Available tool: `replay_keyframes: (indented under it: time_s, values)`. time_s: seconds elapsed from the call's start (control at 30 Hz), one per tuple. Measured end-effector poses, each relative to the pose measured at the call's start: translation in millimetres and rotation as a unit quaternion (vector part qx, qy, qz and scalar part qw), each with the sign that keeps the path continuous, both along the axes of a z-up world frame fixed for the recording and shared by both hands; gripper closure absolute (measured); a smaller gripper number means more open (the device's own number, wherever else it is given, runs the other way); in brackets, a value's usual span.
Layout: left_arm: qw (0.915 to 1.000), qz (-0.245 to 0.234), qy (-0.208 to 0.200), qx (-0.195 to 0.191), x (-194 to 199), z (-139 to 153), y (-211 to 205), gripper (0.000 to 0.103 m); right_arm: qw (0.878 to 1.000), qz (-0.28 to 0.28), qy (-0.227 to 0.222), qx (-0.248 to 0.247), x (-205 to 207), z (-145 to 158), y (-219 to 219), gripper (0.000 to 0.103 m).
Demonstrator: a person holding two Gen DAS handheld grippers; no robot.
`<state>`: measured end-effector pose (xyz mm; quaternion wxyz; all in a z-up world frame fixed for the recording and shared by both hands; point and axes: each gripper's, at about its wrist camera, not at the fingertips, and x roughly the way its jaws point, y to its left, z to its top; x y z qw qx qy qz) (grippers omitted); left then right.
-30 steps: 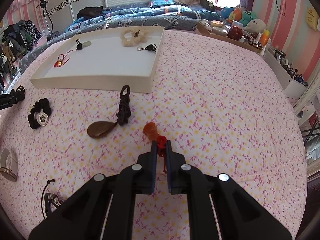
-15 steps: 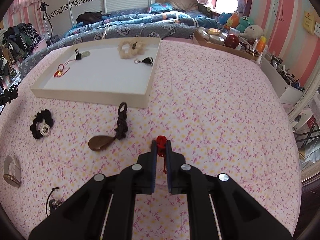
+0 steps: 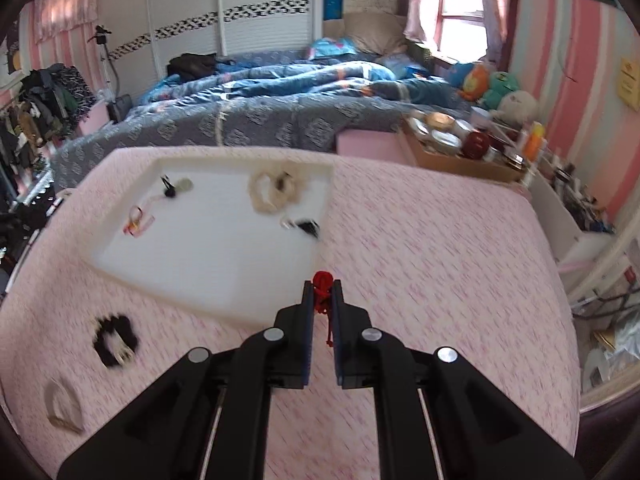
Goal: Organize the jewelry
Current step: 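Carry the claw clip in the left tool while the right tool carries the tassel pendant over the tray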
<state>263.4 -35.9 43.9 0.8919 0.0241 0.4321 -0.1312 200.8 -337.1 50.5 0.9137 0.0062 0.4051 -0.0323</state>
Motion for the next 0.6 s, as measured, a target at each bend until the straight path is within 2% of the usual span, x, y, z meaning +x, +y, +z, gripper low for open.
replay_keyframes:
  time_s: [0.13,0.3,0.6]
  values:
    - [0.9996,-0.020,0.018,-0.007,22.0,-11.5,-28.5,0.051,1.000,0.015,0.008,0.009,31.6,-3.8,11.4,0.095]
    - [0.9987,-0.038,0.033,-0.008,48.0,-37.4,-60.2,0.051,0.999,0.026,0.018,0.001,71.5,-29.9,29.6,0.095]
    - [0.9983,0.008,0.058,-0.004,82.3,-81.3,-69.3,0.050,0.999,0.014,0.030,0.013,110.7,-72.1,35.8,0.095]
